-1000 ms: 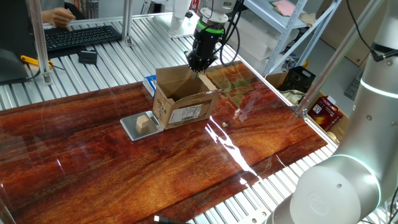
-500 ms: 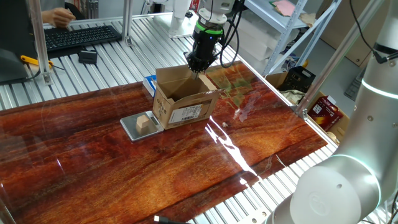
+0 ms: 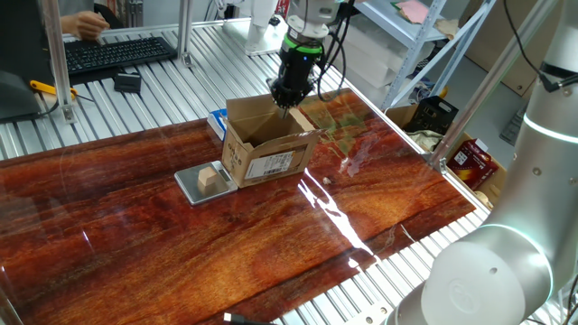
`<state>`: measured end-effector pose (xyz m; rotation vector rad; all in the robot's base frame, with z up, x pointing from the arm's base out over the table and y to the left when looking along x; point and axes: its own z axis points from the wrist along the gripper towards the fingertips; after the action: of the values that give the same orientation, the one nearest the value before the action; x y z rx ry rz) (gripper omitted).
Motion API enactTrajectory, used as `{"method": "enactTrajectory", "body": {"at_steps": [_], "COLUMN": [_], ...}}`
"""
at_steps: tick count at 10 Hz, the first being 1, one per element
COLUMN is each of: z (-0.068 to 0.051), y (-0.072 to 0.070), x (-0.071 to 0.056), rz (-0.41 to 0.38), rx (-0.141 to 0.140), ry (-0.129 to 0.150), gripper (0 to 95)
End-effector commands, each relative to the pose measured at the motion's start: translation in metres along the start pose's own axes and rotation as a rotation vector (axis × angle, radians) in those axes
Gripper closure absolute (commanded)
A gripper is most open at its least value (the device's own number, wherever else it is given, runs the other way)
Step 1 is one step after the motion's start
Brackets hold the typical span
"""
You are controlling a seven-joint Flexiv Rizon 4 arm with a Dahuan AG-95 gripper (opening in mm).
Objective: Open a box
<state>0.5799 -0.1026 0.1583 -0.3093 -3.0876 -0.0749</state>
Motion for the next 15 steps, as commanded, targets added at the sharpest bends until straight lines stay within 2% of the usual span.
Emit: {"method": "enactTrajectory", "body": {"at_steps": [1, 5, 8, 12, 15], "z": [0.002, 0.009, 0.011, 0.013, 0.021], "y": [0.0, -0.003, -0.003, -0.004, -0.001], "x": [-0.004, -0.005, -0.004, -0.006, -0.005], "rz": [0.004, 0.002, -0.015, -0.007, -0.005], "rx": [0.0, 0.015, 0.061, 0.055, 0.052], "ry": [0.008, -0.003, -0.003, -0.005, -0.007], "gripper": [95.0, 95.0, 95.0, 95.0, 95.0]}}
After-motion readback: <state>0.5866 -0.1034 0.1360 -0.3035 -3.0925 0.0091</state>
